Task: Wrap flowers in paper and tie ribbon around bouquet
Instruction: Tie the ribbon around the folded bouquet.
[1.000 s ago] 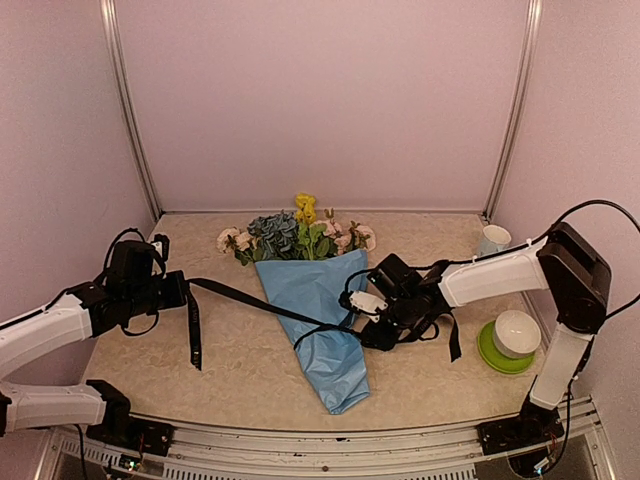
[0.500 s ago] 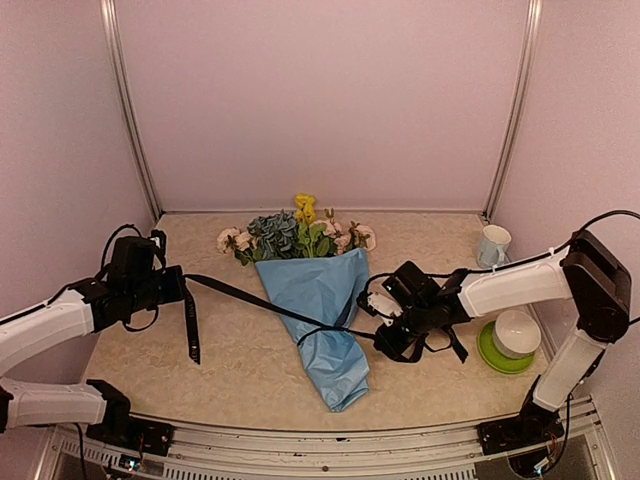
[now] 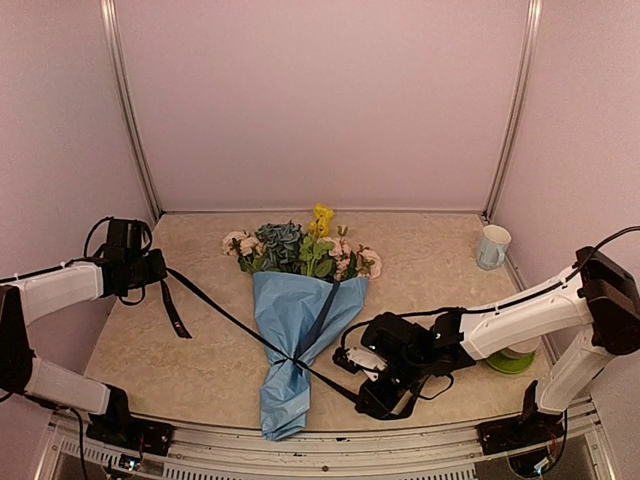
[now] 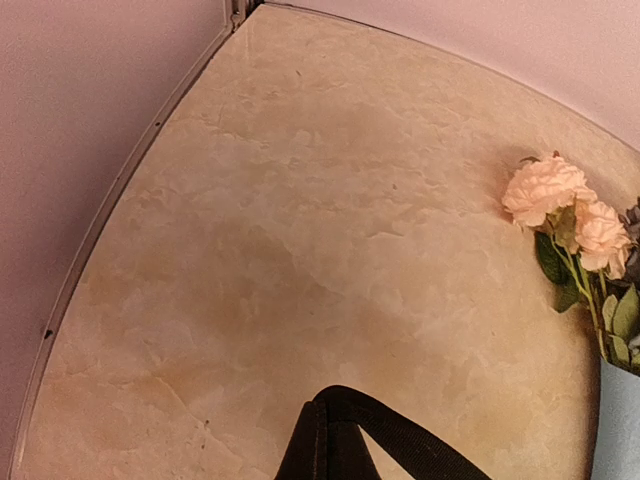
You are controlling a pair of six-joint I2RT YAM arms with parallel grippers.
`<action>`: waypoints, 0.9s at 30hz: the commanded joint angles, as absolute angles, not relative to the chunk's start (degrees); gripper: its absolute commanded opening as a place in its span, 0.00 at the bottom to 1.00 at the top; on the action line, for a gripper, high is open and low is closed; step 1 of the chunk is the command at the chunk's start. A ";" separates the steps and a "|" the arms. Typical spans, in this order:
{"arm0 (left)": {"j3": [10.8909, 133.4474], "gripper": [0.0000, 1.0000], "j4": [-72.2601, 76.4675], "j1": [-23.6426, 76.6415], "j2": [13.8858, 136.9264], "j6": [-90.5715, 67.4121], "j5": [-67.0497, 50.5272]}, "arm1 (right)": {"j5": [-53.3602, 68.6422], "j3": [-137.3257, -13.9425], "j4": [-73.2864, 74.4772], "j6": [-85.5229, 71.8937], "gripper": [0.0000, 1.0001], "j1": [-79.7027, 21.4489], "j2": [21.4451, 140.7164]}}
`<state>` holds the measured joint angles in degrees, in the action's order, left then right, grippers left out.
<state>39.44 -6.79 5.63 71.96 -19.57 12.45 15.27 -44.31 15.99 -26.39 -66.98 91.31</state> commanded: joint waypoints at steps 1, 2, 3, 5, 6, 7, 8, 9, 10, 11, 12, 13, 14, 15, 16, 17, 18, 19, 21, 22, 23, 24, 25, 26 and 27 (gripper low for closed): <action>43.67 0.00 -2.13 0.77 74.70 -18.18 15.75 | 19.30 -42.42 21.91 -29.43 0.00 -69.68 93.59; 44.14 0.00 -1.99 0.21 75.00 -18.15 15.73 | 19.47 -41.54 21.75 -29.90 0.00 -69.70 93.49; 44.46 0.00 -1.87 -0.28 75.32 -18.10 15.73 | 19.16 -40.83 21.94 -30.28 0.00 -69.70 93.18; 45.09 0.00 -2.19 -1.73 75.81 -17.96 15.28 | 17.46 -39.98 23.36 -31.07 0.00 -69.63 92.33; 45.14 0.00 -2.35 -2.52 75.84 -18.05 15.07 | 16.74 -39.57 24.26 -31.48 0.00 -69.38 91.92; 44.98 0.00 -2.41 -3.61 75.62 -18.14 14.92 | 16.62 -38.88 24.77 -31.95 0.00 -68.90 91.47; 44.71 0.00 -2.25 -4.59 75.23 -18.30 14.69 | 16.95 -38.01 24.81 -32.57 0.00 -68.17 91.01; 44.37 0.00 -2.08 -5.36 74.87 -18.42 14.33 | 17.57 -36.68 24.25 -33.26 0.00 -67.50 90.52; 44.24 0.00 -2.03 -6.24 74.62 -18.53 13.67 | 18.63 -35.47 23.39 -34.01 0.00 -66.40 90.03; 44.26 0.00 -2.02 -6.80 74.42 -18.62 13.10 | 19.63 -34.18 22.40 -34.74 0.00 -66.02 89.53; 44.36 0.00 -2.14 -7.06 74.36 -18.52 12.80 | 20.78 -33.21 21.48 -35.58 0.00 -65.07 88.99; 44.59 0.00 -2.38 -7.11 74.42 -18.48 12.83 | 22.00 -32.44 20.32 -36.22 0.00 -64.55 88.66; 44.72 0.00 -2.45 -7.24 74.59 -18.46 12.97 | 22.50 -31.83 20.25 -36.56 0.00 -64.13 88.36; 44.69 0.00 -2.46 -7.64 74.76 -18.45 13.07 | 22.35 -31.74 20.92 -36.65 0.00 -63.82 88.31; 44.57 0.00 -2.46 -8.19 74.98 -18.65 12.86 | 21.88 -31.61 21.98 -36.51 0.00 -63.41 88.33; 44.50 0.00 -2.46 -8.96 75.18 -18.83 12.54 | 21.59 -31.12 22.59 -36.48 0.00 -62.88 88.22; 44.42 0.00 -2.46 -9.75 75.13 -19.06 12.00 | 21.96 -30.39 22.43 -36.48 0.00 -62.11 87.85; 44.25 0.00 -2.40 -10.45 75.05 -19.22 11.46 | 22.68 -29.13 21.67 -36.66 0.00 -61.16 87.11; 44.05 0.00 -2.09 -11.25 74.48 -19.33 10.91 | 24.07 -26.79 19.98 -37.18 0.00 -58.64 85.19; 43.89 0.00 -1.84 -11.33 74.04 -19.29 10.33 | 23.33 -26.97 20.42 -37.13 0.00 -58.00 84.49; 43.59 0.00 -1.29 -11.17 73.56 -19.40 8.90 | 21.94 -28.88 21.84 -35.73 0.00 -58.03 84.28; 43.07 0.00 -0.42 -10.56 72.77 -19.23 7.57 | 20.93 -32.33 23.55 -33.84 0.00 -58.61 84.54; 42.66 0.00 -0.05 -8.97 71.82 -18.83 7.53 | 19.51 -36.13 24.98 -31.76 0.00 -59.43 84.77; 42.55 0.00 -0.18 -6.39 70.74 -18.22 8.46 | 18.45 -40.39 25.77 -30.05 0.00 -60.05 84.81; 42.42 0.00 -0.56 -3.32 69.56 -17.31 9.16 | 18.24 -44.34 25.96 -27.93 0.00 -60.24 84.52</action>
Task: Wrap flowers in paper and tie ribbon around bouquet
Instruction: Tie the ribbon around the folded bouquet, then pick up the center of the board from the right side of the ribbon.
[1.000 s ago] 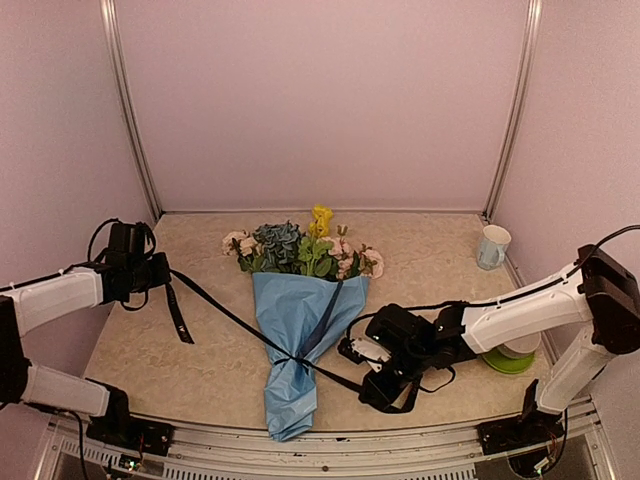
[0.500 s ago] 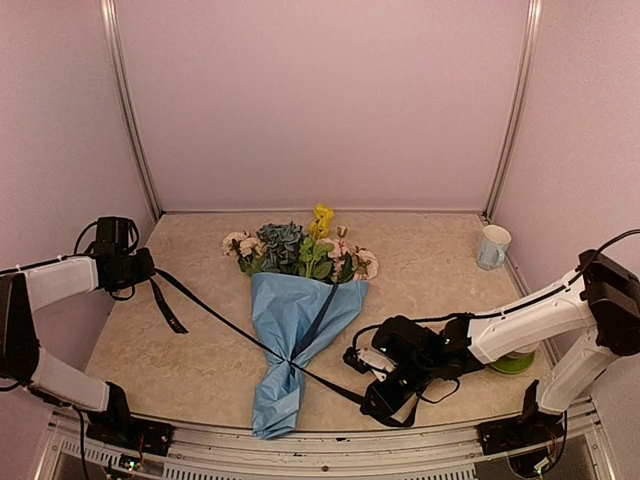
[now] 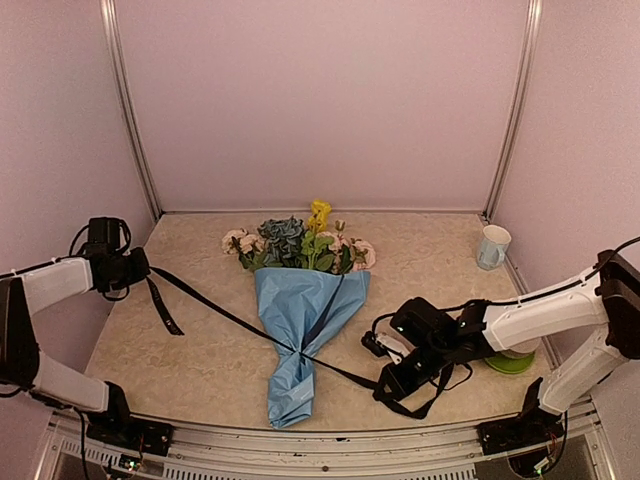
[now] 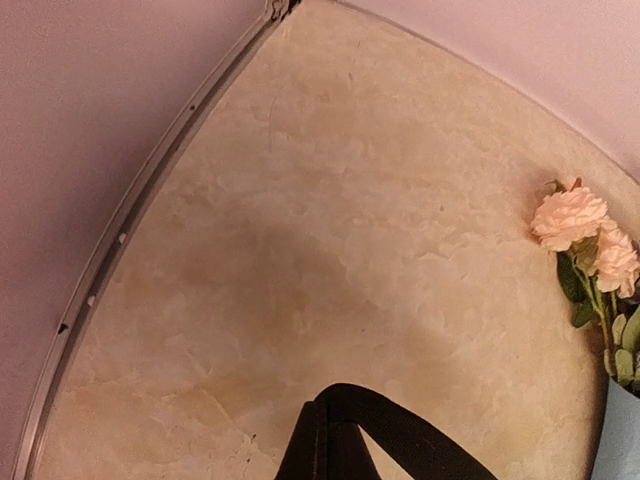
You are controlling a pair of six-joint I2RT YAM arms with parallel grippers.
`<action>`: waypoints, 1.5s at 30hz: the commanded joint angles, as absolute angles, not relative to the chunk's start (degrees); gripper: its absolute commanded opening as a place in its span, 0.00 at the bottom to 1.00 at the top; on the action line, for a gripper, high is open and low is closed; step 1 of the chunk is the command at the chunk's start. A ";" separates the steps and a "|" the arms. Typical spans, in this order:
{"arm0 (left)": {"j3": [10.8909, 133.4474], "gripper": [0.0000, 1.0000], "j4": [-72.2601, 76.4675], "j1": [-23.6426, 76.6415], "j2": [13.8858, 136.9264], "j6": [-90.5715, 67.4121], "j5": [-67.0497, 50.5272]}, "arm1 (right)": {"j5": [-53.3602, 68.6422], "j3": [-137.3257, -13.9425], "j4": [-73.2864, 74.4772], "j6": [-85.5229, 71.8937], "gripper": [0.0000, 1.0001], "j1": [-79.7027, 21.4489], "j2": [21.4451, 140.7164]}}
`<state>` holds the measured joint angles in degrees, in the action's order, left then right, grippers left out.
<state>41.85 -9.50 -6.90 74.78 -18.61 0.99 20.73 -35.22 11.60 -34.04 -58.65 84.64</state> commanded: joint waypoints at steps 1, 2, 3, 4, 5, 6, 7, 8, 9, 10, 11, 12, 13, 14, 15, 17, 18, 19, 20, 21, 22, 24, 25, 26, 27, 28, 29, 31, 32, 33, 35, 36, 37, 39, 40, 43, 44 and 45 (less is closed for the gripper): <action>42.18 0.00 -0.87 0.22 68.30 -16.52 9.20 | 18.55 -47.47 25.51 -26.84 0.00 -60.21 84.04; 41.68 0.00 -1.03 3.63 66.94 -15.91 7.75 | 19.25 -50.61 24.71 -24.28 0.00 -60.21 83.64; 41.03 0.00 -1.07 6.79 65.45 -15.51 6.23 | 19.86 -53.29 23.83 -23.02 0.00 -60.21 83.31; 40.37 0.00 -1.40 10.20 63.89 -15.49 5.12 | 20.70 -55.61 23.12 -21.86 0.00 -60.08 83.16; 39.55 0.00 -1.79 13.63 62.28 -15.50 4.66 | 21.00 -57.89 22.88 -20.76 0.00 -59.97 83.19; 38.72 0.00 -2.56 17.44 60.67 -15.44 4.77 | 20.69 -60.17 22.87 -20.18 0.00 -59.95 83.27; 38.00 0.01 -3.29 20.38 59.23 -15.33 5.42 | 20.95 -61.60 22.77 -19.37 0.00 -59.82 83.48; 37.26 0.04 -4.00 23.56 57.88 -15.31 6.09 | 21.16 -62.95 22.74 -18.35 0.00 -59.77 83.82; 36.73 0.09 -4.68 26.56 56.75 -15.03 5.87 | 21.39 -63.77 22.41 -17.59 0.00 -59.77 84.06; 36.54 0.15 -5.55 30.25 55.67 -14.43 5.54 | 22.11 -64.42 21.08 -17.11 0.00 -59.78 84.18; 36.67 0.20 -6.46 33.82 55.19 -13.53 5.53 | 23.20 -64.95 20.02 -16.31 0.00 -59.77 84.19; 36.92 0.28 -7.20 37.49 54.81 -12.20 5.41 | 24.44 -65.29 18.41 -15.82 0.00 -59.78 84.20; 37.32 0.37 -7.65 41.37 54.58 -11.00 5.42 | 25.53 -65.61 16.96 -15.48 0.00 -59.77 84.24; 37.89 0.49 -7.91 45.32 54.61 -9.56 5.27 | 26.69 -66.00 15.75 -14.85 0.00 -59.80 84.33; 38.90 0.59 -8.28 48.60 55.00 -8.37 5.46 | 27.28 -66.35 14.72 -14.50 0.00 -59.69 84.36; 41.82 0.75 -9.93 54.92 56.60 -5.91 5.85 | 27.93 -66.97 13.39 -14.18 0.00 -59.40 84.59; 42.93 0.81 -10.20 57.15 57.55 -4.05 4.52 | 28.13 -67.13 12.67 -14.08 0.00 -59.17 84.62; 43.53 0.86 -9.98 59.13 58.40 -1.75 1.91 | 28.76 -67.02 11.77 -14.29 0.00 -58.85 84.64; 43.85 0.87 -9.53 60.62 59.59 0.55 -0.83 | 29.85 -66.73 10.68 -14.82 0.00 -58.35 84.64; 44.19 0.87 -9.12 62.12 61.00 2.68 -2.48 | 31.34 -66.20 9.74 -15.35 0.00 -57.85 84.65; 44.54 0.85 -8.30 63.43 62.45 4.42 -3.07 | 32.09 -65.87 9.04 -15.97 0.00 -57.41 84.66; 44.39 0.78 -4.44 64.78 65.30 7.00 -2.68 | 32.87 -65.07 8.39 -16.90 0.00 -56.77 84.57; 43.52 0.73 -1.23 64.85 66.56 8.33 -2.63 | 33.16 -64.58 7.95 -17.22 0.00 -56.65 84.29; 41.97 0.64 2.85 64.80 67.58 9.82 -1.99 | 33.62 -63.96 7.26 -17.60 0.00 -56.61 83.91; 40.27 0.54 7.87 64.78 68.52 10.93 -1.18 | 34.21 -63.32 6.30 -17.98 0.00 -56.65 83.53; 38.82 0.48 12.05 64.71 69.66 12.04 -1.61 | 34.74 -62.62 5.29 -18.41 0.00 -56.59 83.08; 37.86 0.46 15.97 64.69 70.76 13.32 -2.78 | 35.09 -62.06 4.46 -18.69 0.00 -56.54 82.61; 36.57 0.49 22.87 64.62 73.33 13.81 -2.94 | 34.83 -61.29 4.26 -18.88 0.00 -56.52 82.17; 36.41 0.50 25.14 64.60 74.51 13.71 -2.28 | 34.65 -61.11 4.17 -18.92 0.00 -56.56 82.02; 36.65 0.51 26.87 64.56 75.94 13.17 -0.96 | 34.67 -60.76 4.10 -19.01 0.00 -56.52 81.93; 38.08 0.50 28.90 64.28 78.85 11.03 -1.82 | 35.02 -60.07 3.11 -19.40 0.00 -56.56 82.04; 38.66 0.51 29.24 64.21 79.81 10.73 -4.40 | 35.16 -59.85 2.93 -19.52 0.00 -56.54 82.25; 39.69 0.51 29.33 64.31 81.24 10.47 -6.21 | 35.22 -59.84 2.94 -19.46 0.00 -56.58 82.46; 40.62 0.36 29.63 64.32 83.31 9.61 -5.89 | 35.58 -59.85 3.22 -19.34 0.00 -56.60 82.72; 40.67 0.24 29.86 64.21 84.11 8.86 -4.12 | 35.85 -59.61 3.23 -19.20 0.00 -56.54 82.54; 40.52 0.04 32.25 63.12 86.02 6.44 -4.72 | 36.10 -57.57 2.33 -19.78 0.00 -56.56 80.95; 40.52 0.00 33.12 62.96 86.61 5.78 -5.96 | 36.15 -56.78 2.08 -20.03 0.00 -56.56 80.53; 40.52 0.00 34.10 62.87 87.26 5.14 -6.80 | 36.05 -56.13 2.25 -20.22 0.00 -56.50 80.29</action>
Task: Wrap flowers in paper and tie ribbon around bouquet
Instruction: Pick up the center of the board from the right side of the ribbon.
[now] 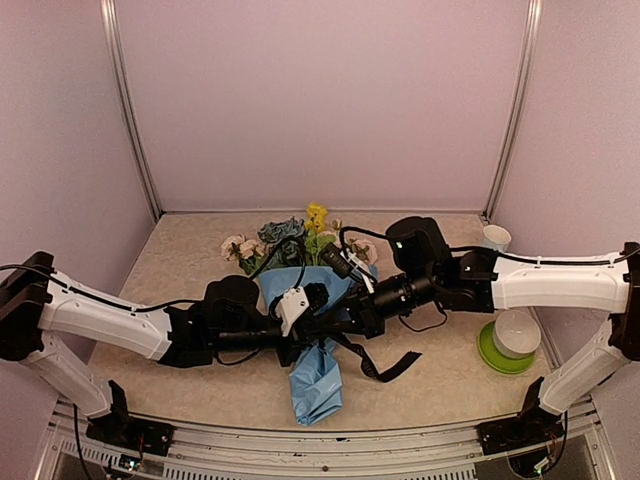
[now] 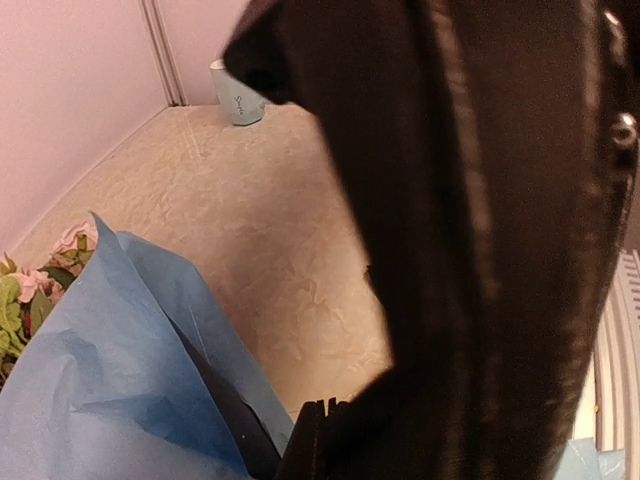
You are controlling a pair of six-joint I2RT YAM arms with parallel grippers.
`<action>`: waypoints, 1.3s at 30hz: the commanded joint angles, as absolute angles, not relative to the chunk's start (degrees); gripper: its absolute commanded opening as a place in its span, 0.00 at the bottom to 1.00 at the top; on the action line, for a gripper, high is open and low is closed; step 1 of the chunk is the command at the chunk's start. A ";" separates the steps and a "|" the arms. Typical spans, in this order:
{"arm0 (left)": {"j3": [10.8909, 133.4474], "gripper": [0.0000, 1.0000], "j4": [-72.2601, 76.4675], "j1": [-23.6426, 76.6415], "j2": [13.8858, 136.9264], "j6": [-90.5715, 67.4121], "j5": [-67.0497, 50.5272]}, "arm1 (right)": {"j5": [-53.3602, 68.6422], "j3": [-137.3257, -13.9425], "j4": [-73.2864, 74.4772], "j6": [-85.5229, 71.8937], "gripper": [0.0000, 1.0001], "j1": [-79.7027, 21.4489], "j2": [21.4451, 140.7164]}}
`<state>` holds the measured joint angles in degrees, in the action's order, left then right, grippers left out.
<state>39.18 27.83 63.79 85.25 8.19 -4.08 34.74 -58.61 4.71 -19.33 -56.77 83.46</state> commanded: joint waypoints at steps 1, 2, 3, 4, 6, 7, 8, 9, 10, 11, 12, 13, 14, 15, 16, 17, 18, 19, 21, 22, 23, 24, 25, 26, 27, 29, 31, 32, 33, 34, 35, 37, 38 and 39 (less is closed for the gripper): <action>40.47 0.00 34.90 62.82 87.94 4.64 -7.19 | 35.49 -55.70 3.01 -20.38 0.02 -56.50 80.13; 40.63 0.00 35.70 62.70 88.73 4.06 -7.58 | 34.33 -55.44 4.34 -20.46 0.11 -56.57 79.97; 40.87 0.00 36.15 62.58 89.60 3.46 -7.90 | 32.46 -55.38 6.32 -20.19 0.24 -56.54 79.65; 41.24 0.00 36.36 62.50 90.58 2.93 -7.64 | 30.17 -55.38 8.38 -19.90 0.35 -56.52 78.94; 42.43 0.00 36.11 62.00 92.81 1.58 -7.89 | 23.76 -55.03 12.51 -19.40 0.47 -56.57 76.37; 42.99 0.00 36.11 61.66 93.82 0.80 -8.30 | 20.05 -54.82 14.25 -19.34 0.50 -56.59 74.66; 43.44 0.00 36.31 61.31 94.87 0.05 -8.66 | 16.77 -54.71 15.69 -19.41 0.52 -56.63 73.03; 44.11 0.00 36.45 60.88 96.28 -0.82 -9.25 | 14.63 -54.39 16.36 -19.21 0.52 -57.12 71.32; 44.65 0.00 36.42 60.49 97.13 -1.63 -9.75 | 12.72 -53.69 15.91 -18.39 0.52 -58.34 69.91; 45.21 0.00 36.27 60.16 97.96 -2.23 -10.39 | 10.77 -52.59 14.35 -17.20 0.49 -60.27 68.70; 45.60 0.00 36.16 59.97 98.51 -2.68 -10.85 | 9.86 -50.78 11.96 -16.10 0.45 -62.38 68.03; 45.65 0.00 36.42 59.82 98.86 -2.98 -11.22 | 10.88 -48.78 8.14 -15.17 0.42 -64.33 67.96; 45.65 0.00 36.84 59.73 99.07 -3.25 -11.46 | 12.99 -46.31 3.48 -14.45 0.40 -65.81 68.57; 45.62 0.00 37.27 59.62 99.11 -3.54 -11.63 | 15.23 -44.08 -1.06 -13.67 0.37 -67.31 69.76; 45.68 0.00 37.38 59.47 99.09 -3.68 -12.01 | 16.22 -42.57 -4.87 -12.61 0.35 -68.77 72.54; 45.79 0.00 37.29 59.38 99.09 -3.77 -12.54 | 15.63 -42.06 -7.04 -10.85 0.31 -70.02 75.39; 45.93 0.00 37.15 59.33 98.99 -3.78 -12.86 | 14.50 -42.49 -7.54 -8.89 0.27 -71.19 78.30; 46.07 0.00 37.10 59.33 98.78 -3.88 -13.14 | 13.12 -43.70 -7.24 -6.88 0.24 -72.06 81.54; 46.14 0.00 37.09 59.33 98.39 -3.87 -13.80 | 9.88 -46.56 -6.10 -2.95 0.19 -73.63 87.01; 46.12 0.00 37.13 59.33 98.16 -3.79 -14.02 | 7.55 -47.17 -5.89 -1.37 0.16 -74.39 89.13; 46.10 0.00 37.10 59.25 97.98 -3.66 -14.10 | 5.18 -47.01 -6.16 -0.54 0.13 -74.66 90.51; 46.07 0.00 37.01 59.13 97.78 -3.73 -14.20 | 3.54 -46.02 -7.15 -0.11 0.12 -74.72 91.32; 45.99 0.00 36.97 58.88 97.51 -3.75 -14.49 | 1.76 -44.46 -8.62 0.28 0.11 -74.73 91.80; 45.78 0.00 37.07 58.56 97.24 -3.94 -14.93 | 0.15 -42.95 -10.11 0.42 0.10 -74.67 92.11; 45.64 0.00 37.25 58.15 96.86 -4.24 -15.66 | -1.17 -41.36 -11.21 0.65 0.10 -74.70 92.55; 45.73 0.00 36.99 57.48 95.87 -4.78 -16.80 | -2.46 -39.51 -11.36 0.69 0.09 -74.71 94.42; 46.76 0.00 35.61 57.27 94.70 -4.52 -18.08 | -1.87 -39.75 -9.32 -0.12 0.09 -74.71 97.76; 47.56 0.00 34.81 57.37 94.06 -4.17 -18.64 | -1.38 -40.05 -8.48 -0.60 0.08 -74.71 99.61; 48.30 0.00 33.97 57.46 93.46 -3.81 -19.14 | -1.01 -40.13 -8.04 -1.14 0.07 -74.78 101.29; 48.88 0.00 33.51 57.55 92.76 -3.64 -19.40 | -0.40 -39.84 -8.18 -1.60 0.06 -74.84 102.69; 49.28 0.00 33.15 57.64 92.09 -3.47 -19.84 | 0.15 -39.30 -8.62 -1.99 0.05 -74.88 103.79; 49.63 0.00 32.77 57.82 90.73 -3.22 -19.99 | 1.61 -37.86 -9.82 -2.61 0.05 -74.88 104.38; 49.72 0.00 32.57 57.89 90.06 -3.09 -19.86 | 1.79 -37.34 -10.18 -2.90 0.05 -74.84 104.49; 49.79 0.00 32.12 58.03 89.36 -2.89 -19.73 | 2.23 -36.78 -10.46 -3.10 0.05 -74.88 104.52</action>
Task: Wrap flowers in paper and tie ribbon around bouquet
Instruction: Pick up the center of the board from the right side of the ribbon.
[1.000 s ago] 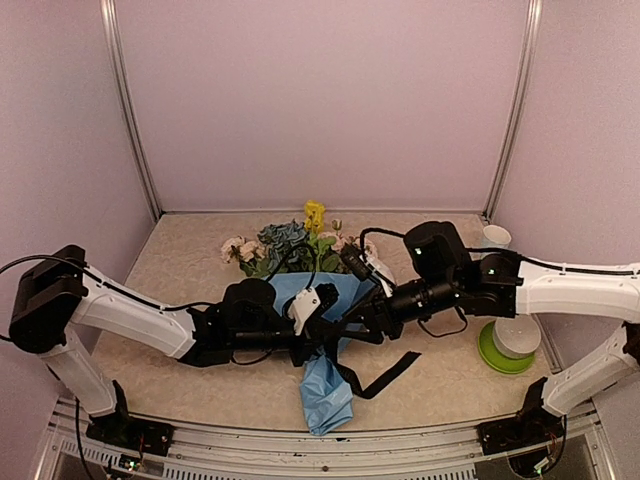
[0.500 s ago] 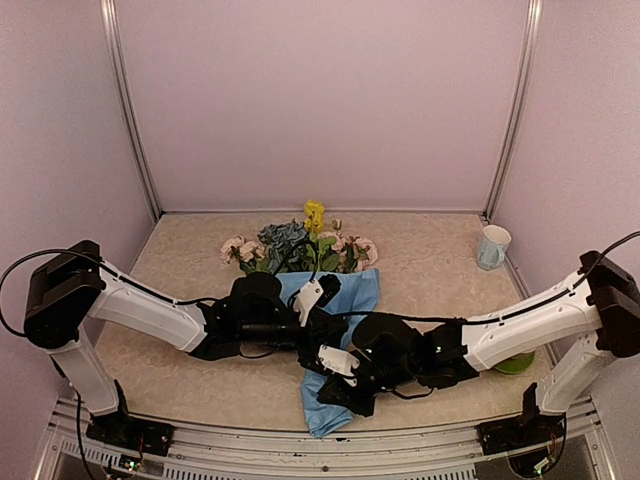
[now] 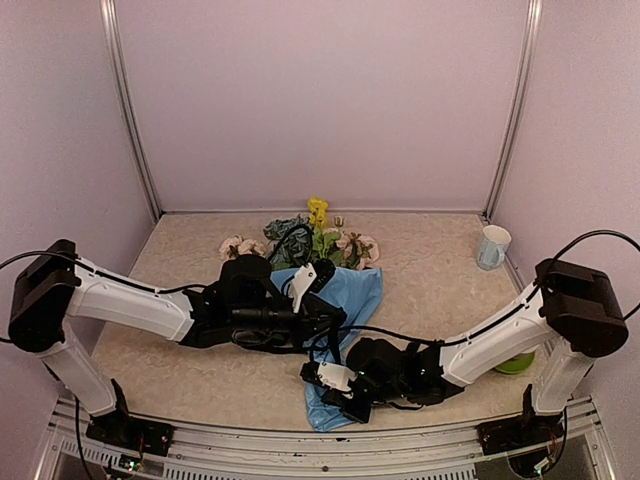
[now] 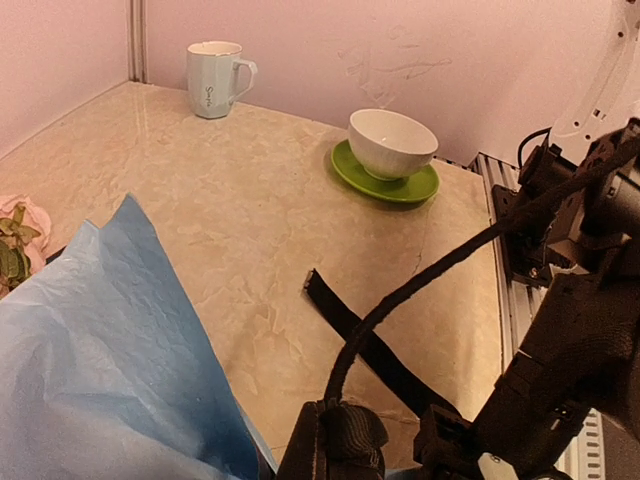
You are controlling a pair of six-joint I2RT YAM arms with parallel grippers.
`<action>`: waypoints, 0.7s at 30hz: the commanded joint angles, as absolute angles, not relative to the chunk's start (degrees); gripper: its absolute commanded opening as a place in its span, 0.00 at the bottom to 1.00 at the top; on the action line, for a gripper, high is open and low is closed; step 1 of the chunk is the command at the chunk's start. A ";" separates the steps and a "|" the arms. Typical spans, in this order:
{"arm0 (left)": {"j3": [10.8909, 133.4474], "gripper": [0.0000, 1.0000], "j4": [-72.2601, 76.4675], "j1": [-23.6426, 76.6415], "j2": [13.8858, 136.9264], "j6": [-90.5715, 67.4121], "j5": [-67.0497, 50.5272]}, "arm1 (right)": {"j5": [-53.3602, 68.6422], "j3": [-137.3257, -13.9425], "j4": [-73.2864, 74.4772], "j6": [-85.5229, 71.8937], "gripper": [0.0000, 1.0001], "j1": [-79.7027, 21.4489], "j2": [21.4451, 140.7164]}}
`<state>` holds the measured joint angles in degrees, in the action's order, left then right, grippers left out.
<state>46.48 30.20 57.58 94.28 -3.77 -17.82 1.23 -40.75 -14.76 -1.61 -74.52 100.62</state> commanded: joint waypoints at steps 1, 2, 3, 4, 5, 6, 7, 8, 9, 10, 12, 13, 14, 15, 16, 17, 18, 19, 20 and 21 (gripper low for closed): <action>49.78 0.00 31.81 58.23 88.60 -2.57 -19.66 | 2.47 -36.48 -10.65 -3.20 0.05 -74.88 104.50; 49.74 0.00 31.55 58.50 87.99 -2.05 -19.50 | 2.66 -36.37 -10.82 -3.20 0.05 -74.88 104.50; 49.66 0.00 31.49 58.91 87.38 -1.62 -18.82 | 2.80 -36.31 -10.89 -3.08 0.05 -74.88 104.48; 49.57 0.00 31.35 59.13 86.98 -1.44 -18.17 | 2.80 -36.46 -10.90 -3.03 0.05 -74.88 104.50; 49.69 0.00 31.11 59.42 86.65 -1.39 -17.88 | 2.81 -36.68 -10.73 -2.85 0.05 -74.88 104.57; 49.79 0.00 30.89 59.60 86.21 -1.58 -17.64 | 2.81 -36.83 -10.54 -2.77 0.05 -74.88 104.63; 49.89 0.00 30.79 59.92 85.52 -1.87 -17.55 | 2.86 -37.01 -10.37 -2.70 0.05 -74.88 104.74; 49.87 0.00 30.96 60.43 84.57 -1.82 -17.71 | 3.05 -37.05 -10.16 -2.64 0.05 -74.88 104.90; 49.77 0.00 31.44 60.95 83.27 -1.43 -17.50 | 3.16 -37.13 -9.99 -2.64 0.05 -74.95 105.08; 49.63 0.00 31.57 61.46 82.49 -0.85 -17.02 | 3.24 -37.06 -9.92 -2.64 0.05 -74.97 105.21; 49.45 0.00 31.48 61.86 81.49 -0.11 -16.60 | 3.25 -37.06 -9.78 -2.72 0.05 -74.96 105.50; 49.14 0.00 31.47 61.81 81.60 0.05 -16.31 | 3.10 -37.12 -9.64 -2.72 0.05 -74.97 105.51; 48.62 0.00 31.52 61.68 81.98 0.17 -15.46 | 2.93 -37.28 -9.36 -2.68 0.06 -74.97 105.28; 48.08 0.00 31.45 61.25 82.71 0.08 -14.95 | 2.63 -37.67 -8.94 -2.64 0.06 -74.96 104.84; 47.59 0.00 31.24 60.66 83.61 -0.53 -14.89 | 2.47 -38.07 -8.50 -2.55 0.07 -74.97 104.08; 47.06 0.00 31.38 59.89 84.49 -1.47 -15.26 | 2.51 -38.58 -8.10 -2.55 0.08 -74.97 102.96; 46.46 0.00 31.92 59.37 85.42 -2.32 -15.48 | 2.75 -39.03 -7.69 -2.48 0.09 -74.97 101.61; 45.73 0.00 32.62 58.99 86.45 -2.74 -15.15 | 3.49 -39.68 -7.39 -2.28 0.10 -74.97 100.03; 45.18 0.00 33.25 58.83 87.38 -2.95 -14.63 | 4.18 -40.22 -7.20 -2.06 0.12 -74.97 98.38; 44.80 0.00 33.68 58.66 88.56 -3.10 -14.21 | 4.99 -40.85 -7.16 -1.97 0.14 -74.97 96.57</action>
